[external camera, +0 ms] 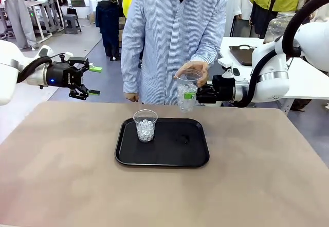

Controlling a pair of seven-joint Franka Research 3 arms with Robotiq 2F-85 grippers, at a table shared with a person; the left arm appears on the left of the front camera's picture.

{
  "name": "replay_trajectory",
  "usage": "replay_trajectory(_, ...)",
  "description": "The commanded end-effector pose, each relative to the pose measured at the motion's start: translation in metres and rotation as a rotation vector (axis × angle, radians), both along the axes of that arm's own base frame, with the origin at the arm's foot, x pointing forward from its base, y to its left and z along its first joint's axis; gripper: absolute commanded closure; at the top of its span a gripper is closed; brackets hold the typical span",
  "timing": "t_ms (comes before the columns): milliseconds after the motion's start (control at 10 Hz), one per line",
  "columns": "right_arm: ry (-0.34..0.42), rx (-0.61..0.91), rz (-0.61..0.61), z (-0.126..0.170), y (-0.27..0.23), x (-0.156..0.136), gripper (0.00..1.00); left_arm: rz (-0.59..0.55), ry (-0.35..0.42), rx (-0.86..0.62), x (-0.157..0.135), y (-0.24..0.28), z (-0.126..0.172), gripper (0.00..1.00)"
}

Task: Pour the drink into the iced cup.
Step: Open the gripper to release the iced cup you were holding.

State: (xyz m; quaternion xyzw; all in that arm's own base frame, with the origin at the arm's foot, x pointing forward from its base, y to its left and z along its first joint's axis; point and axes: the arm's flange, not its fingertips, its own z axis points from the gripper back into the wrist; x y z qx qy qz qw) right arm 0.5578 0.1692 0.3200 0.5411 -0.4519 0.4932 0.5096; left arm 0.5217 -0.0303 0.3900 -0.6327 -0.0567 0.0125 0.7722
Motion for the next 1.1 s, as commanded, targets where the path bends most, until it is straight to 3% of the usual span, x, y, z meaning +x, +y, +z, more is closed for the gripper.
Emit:
replay_trajectory(0,-0.016,0.008,-0.005,0.0044,0.001,-0.0008,0.28,0.002,-0.003,0.002,0.0003,-0.0006,0.0007,0.0)
replay_trajectory(1000,-0.016,0.008,-0.005,0.0044,0.001,-0.0008,0.28,0.002,-0.003,0.002,0.0003,-0.0006,0.0007,0.0)
